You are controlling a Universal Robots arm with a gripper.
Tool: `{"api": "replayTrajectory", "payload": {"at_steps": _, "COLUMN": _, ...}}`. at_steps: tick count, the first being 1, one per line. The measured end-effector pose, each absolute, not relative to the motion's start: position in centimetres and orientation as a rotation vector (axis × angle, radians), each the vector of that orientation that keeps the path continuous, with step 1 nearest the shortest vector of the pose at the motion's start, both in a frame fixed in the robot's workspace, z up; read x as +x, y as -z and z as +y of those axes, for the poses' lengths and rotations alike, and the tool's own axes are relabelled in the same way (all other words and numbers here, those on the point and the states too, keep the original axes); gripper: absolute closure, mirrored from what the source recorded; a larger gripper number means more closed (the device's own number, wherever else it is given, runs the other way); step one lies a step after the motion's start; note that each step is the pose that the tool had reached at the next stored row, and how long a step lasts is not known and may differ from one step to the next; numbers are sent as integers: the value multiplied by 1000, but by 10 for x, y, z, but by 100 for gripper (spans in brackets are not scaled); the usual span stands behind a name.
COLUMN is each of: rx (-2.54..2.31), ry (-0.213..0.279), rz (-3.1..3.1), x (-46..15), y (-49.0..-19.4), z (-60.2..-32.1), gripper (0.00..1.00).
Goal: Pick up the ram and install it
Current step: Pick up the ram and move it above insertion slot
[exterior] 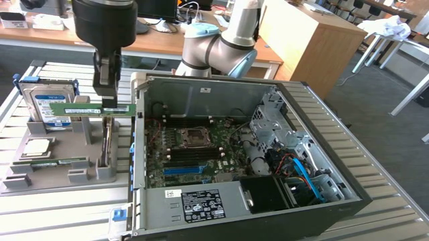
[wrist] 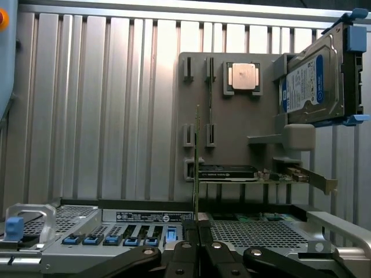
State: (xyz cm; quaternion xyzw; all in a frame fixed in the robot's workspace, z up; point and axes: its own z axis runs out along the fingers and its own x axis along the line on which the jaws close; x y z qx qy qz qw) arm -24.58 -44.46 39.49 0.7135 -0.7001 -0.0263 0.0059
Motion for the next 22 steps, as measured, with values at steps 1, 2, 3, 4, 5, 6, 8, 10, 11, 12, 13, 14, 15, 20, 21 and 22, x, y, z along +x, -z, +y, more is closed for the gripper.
{"api": "replayTrajectory", "payload": {"at_steps": 1, "rx": 2233, "ry": 82, "rz": -2191, "x": -245, "y": -395, "z": -445, "gripper": 89}}
{"api": "replayTrajectory", "payload": {"at_steps": 2, "rx": 2233, "ry": 82, "rz": -2191, "x": -243, "y": -395, "z": -445, "gripper": 89}}
{"api": "replayTrajectory", "payload": {"at_steps": 3, "rx": 2233, "ry": 82, "rz": -2191, "x": -242, "y": -395, "z": -445, "gripper": 89}}
{"api": "replayTrajectory", "payload": {"at_steps": 4, "rx": 2233, "ry": 82, "rz": -2191, "x": -241, "y": -395, "z": -445, "gripper": 89}}
{"api": "replayTrajectory", "payload": {"at_steps": 5, "rx": 2233, "ry": 82, "rz": -2191, "x": -240, "y": -395, "z": -445, "gripper": 89}}
{"api": "replayTrajectory", "payload": {"at_steps": 6, "rx": 2233, "ry": 82, "rz": -2191, "x": -238, "y": -395, "z": -445, "gripper": 89}}
{"api": "replayTrajectory", "payload": {"at_steps": 8, "rx": 2233, "ry": 82, "rz": -2191, "x": -235, "y": -395, "z": -445, "gripper": 89}}
{"api": "replayTrajectory", "payload": {"at_steps": 10, "rx": 2233, "ry": 82, "rz": -2191, "x": -233, "y": -395, "z": -445, "gripper": 89}}
{"api": "replayTrajectory", "payload": {"at_steps": 11, "rx": 2233, "ry": 82, "rz": -2191, "x": -231, "y": -395, "z": -445, "gripper": 89}}
{"api": "replayTrajectory", "payload": {"at_steps": 12, "rx": 2233, "ry": 82, "rz": -2191, "x": -230, "y": -395, "z": -445, "gripper": 89}}
{"api": "replayTrajectory", "payload": {"at_steps": 13, "rx": 2233, "ry": 82, "rz": -2191, "x": -228, "y": -395, "z": -445, "gripper": 89}}
{"api": "replayTrajectory", "payload": {"at_steps": 14, "rx": 2233, "ry": 82, "rz": -2191, "x": -227, "y": -395, "z": -445, "gripper": 89}}
{"api": "replayTrajectory", "payload": {"at_steps": 15, "rx": 2233, "ry": 82, "rz": -2191, "x": -226, "y": -395, "z": -445, "gripper": 89}}
{"api": "replayTrajectory", "payload": {"at_steps": 20, "rx": 2233, "ry": 82, "rz": -2191, "x": -218, "y": -395, "z": -445, "gripper": 89}}
{"api": "replayTrajectory", "payload": {"at_steps": 21, "rx": 2233, "ry": 82, "rz": -2191, "x": -217, "y": -395, "z": -445, "gripper": 89}}
{"api": "replayTrajectory", "payload": {"at_steps": 22, "rx": 2233, "ry": 82, "rz": -2191, "x": -215, "y": -395, "z": -445, "gripper": 89}}
